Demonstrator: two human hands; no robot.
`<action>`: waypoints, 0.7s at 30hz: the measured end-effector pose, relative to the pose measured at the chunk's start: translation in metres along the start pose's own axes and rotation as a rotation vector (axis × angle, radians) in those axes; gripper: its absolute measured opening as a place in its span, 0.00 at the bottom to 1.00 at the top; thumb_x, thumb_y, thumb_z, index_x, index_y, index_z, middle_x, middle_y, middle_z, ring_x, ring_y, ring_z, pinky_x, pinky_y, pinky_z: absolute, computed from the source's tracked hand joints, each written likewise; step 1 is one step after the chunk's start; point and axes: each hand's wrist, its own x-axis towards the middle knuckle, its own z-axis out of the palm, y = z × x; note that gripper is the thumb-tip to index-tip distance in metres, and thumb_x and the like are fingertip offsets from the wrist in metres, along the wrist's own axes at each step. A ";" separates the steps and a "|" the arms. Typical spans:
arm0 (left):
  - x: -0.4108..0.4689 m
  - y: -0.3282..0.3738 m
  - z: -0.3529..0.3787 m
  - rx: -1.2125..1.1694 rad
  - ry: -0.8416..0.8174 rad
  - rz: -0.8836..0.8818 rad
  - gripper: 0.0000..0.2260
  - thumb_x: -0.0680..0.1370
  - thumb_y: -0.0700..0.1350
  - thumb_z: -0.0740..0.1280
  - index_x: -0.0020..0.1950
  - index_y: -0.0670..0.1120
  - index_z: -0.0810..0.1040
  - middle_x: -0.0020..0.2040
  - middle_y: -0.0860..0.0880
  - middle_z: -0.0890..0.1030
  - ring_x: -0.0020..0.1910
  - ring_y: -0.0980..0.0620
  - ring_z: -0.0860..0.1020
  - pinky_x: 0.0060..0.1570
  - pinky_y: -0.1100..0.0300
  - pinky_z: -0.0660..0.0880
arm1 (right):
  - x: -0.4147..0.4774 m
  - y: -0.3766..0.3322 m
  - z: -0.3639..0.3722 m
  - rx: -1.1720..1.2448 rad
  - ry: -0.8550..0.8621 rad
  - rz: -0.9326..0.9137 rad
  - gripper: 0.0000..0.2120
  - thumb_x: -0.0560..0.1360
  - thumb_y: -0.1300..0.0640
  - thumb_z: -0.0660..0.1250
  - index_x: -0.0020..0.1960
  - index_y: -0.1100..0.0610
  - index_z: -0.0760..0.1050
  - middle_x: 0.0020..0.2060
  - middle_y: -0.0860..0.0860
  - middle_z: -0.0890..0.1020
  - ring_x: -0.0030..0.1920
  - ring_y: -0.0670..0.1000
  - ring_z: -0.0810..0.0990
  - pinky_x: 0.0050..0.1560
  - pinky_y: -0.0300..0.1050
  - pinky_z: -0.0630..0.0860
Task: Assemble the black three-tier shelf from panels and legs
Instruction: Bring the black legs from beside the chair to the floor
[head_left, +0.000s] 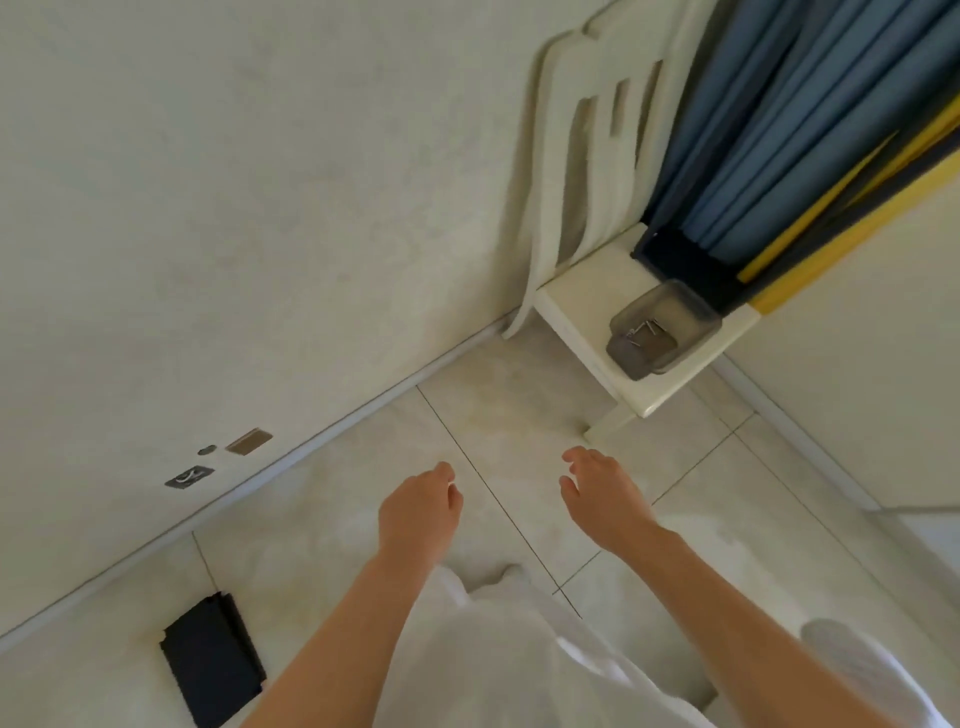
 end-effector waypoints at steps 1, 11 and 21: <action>0.005 0.021 0.005 0.009 -0.012 0.033 0.12 0.84 0.48 0.56 0.65 0.51 0.74 0.47 0.52 0.82 0.48 0.50 0.79 0.43 0.57 0.74 | 0.001 0.015 -0.008 0.028 0.017 0.029 0.17 0.83 0.54 0.56 0.70 0.55 0.68 0.61 0.52 0.77 0.60 0.52 0.75 0.56 0.44 0.74; 0.077 0.182 0.016 0.119 -0.064 0.315 0.13 0.83 0.47 0.58 0.65 0.49 0.75 0.50 0.52 0.83 0.51 0.50 0.79 0.45 0.56 0.75 | 0.031 0.137 -0.072 0.221 0.164 0.242 0.17 0.82 0.55 0.58 0.69 0.56 0.70 0.59 0.54 0.79 0.59 0.55 0.76 0.57 0.49 0.75; 0.190 0.314 -0.003 0.133 -0.063 0.456 0.11 0.83 0.47 0.60 0.63 0.48 0.77 0.51 0.50 0.84 0.51 0.48 0.80 0.46 0.55 0.76 | 0.103 0.222 -0.153 0.300 0.234 0.377 0.17 0.82 0.55 0.58 0.69 0.56 0.70 0.58 0.53 0.79 0.60 0.54 0.76 0.57 0.51 0.77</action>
